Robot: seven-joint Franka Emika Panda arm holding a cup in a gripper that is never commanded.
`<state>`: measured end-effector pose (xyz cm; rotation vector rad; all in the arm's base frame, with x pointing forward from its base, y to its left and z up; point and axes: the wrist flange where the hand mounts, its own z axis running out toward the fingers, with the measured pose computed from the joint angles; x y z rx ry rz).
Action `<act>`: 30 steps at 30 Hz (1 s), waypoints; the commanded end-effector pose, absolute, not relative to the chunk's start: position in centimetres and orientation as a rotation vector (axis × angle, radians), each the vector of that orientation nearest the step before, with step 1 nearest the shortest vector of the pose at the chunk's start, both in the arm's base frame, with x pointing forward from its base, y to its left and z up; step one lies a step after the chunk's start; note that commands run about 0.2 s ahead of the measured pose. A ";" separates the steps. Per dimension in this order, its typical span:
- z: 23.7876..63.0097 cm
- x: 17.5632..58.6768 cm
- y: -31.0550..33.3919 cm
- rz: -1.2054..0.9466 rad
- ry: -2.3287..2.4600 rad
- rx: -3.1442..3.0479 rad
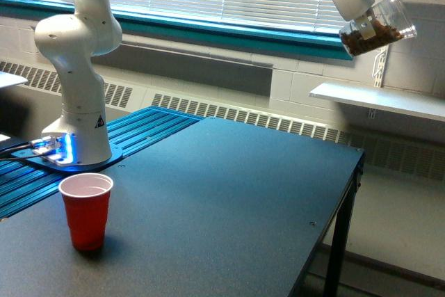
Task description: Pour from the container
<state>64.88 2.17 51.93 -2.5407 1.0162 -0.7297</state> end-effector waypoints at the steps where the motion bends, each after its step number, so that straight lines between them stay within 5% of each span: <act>1: 49.9 65.1 2.0 -0.696 1.034 -2.560; 30: 48.7 61.6 -8.5 -0.813 1.212 -2.529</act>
